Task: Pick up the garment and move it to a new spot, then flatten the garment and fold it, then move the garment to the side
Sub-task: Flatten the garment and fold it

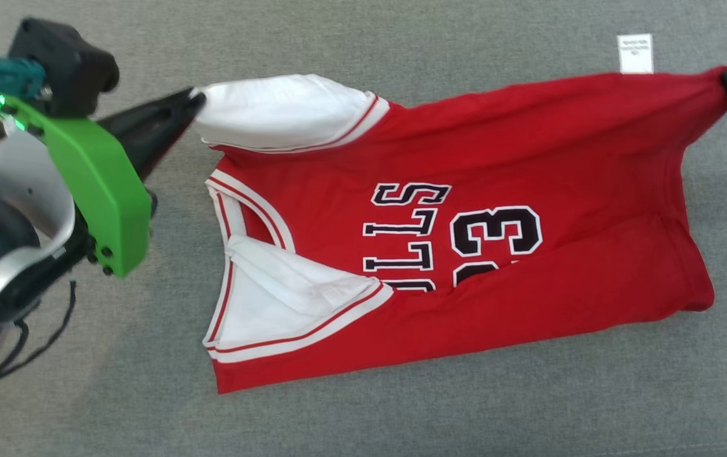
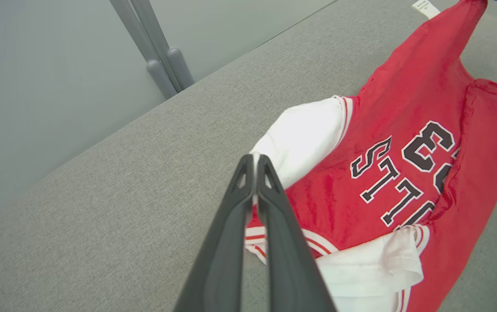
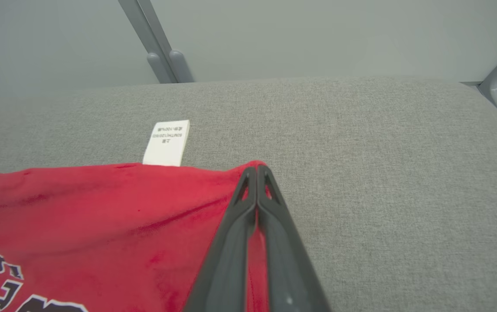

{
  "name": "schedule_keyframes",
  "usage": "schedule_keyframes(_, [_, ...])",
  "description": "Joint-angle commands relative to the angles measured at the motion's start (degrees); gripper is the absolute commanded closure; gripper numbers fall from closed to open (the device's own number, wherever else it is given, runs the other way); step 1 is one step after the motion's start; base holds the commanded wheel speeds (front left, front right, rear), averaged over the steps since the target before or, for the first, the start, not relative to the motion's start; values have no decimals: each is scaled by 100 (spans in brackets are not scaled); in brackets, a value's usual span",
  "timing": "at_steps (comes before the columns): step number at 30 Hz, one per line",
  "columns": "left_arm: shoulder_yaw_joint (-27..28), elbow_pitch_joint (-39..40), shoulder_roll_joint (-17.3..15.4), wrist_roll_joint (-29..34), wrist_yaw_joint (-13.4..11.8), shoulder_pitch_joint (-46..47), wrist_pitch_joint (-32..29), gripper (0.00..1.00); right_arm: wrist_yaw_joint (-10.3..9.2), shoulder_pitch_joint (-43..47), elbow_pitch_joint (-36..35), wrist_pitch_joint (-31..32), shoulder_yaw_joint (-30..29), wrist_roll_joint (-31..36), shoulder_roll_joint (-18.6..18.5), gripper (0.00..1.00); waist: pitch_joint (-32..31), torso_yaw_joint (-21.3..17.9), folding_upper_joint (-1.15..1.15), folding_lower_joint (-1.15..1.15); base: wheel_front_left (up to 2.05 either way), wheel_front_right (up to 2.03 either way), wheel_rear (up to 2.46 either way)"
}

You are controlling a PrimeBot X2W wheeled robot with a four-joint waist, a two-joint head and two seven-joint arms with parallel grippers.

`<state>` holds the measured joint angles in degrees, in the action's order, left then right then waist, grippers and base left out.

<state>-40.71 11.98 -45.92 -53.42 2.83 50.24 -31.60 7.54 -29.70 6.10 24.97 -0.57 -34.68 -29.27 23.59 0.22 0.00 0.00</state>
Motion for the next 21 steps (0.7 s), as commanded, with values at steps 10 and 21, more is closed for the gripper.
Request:
schedule_keyframes(10, [-43, 922, -350, -227, -468, -981, 146, 100, -11, 1180, -511, 204, -654, -145, 28, 100, -277, 314, 0, 0, 0, 0, 0])
schedule_keyframes(21, [-321, 1358, -460, -309, -879, -2185, 591, 100, -11, 2081, -566, 277, -971, -28, 123, 100, -378, 427, 0, 0, 0, 0, 0])
